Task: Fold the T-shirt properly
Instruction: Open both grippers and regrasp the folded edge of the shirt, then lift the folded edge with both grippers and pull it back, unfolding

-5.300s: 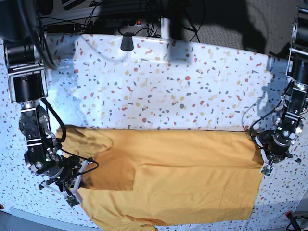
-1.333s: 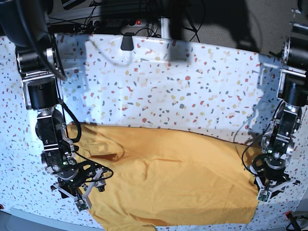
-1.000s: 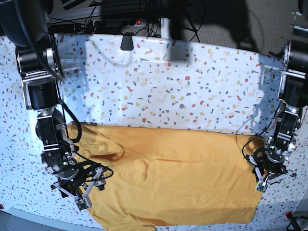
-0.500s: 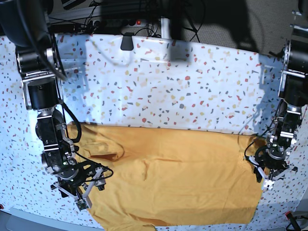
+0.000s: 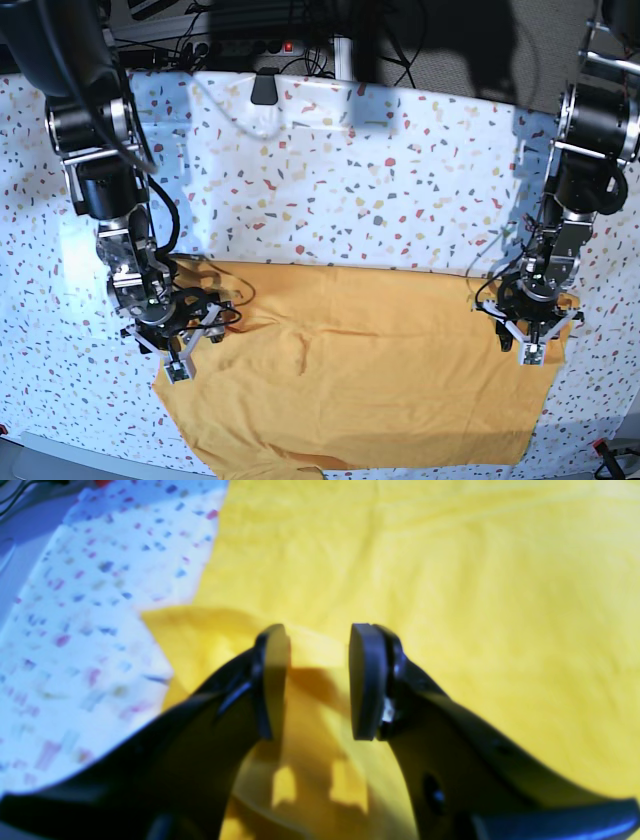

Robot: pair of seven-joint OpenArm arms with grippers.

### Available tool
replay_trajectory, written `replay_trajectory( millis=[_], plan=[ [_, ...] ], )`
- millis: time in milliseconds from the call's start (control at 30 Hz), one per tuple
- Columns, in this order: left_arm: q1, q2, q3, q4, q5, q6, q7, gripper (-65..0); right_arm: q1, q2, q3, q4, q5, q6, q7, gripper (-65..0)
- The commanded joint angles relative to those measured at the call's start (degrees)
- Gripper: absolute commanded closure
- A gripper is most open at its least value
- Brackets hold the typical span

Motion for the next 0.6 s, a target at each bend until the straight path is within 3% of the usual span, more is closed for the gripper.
replay_trajectory(
  millis=[0,567],
  plan=[
    [-2.19,-0.48,-0.24,0.11,-0.24,0.52,-2.27,-20.7,2.08,-0.07,0.31,0.09,0.04,-0.57,1.62,-42.6],
    [7.21,-0.33,-0.26,2.16,-0.20,0.52,-2.05,-20.7,-10.03,-0.39,0.28,1.20,-3.67,-0.63,-0.02,-42.6]
  ],
)
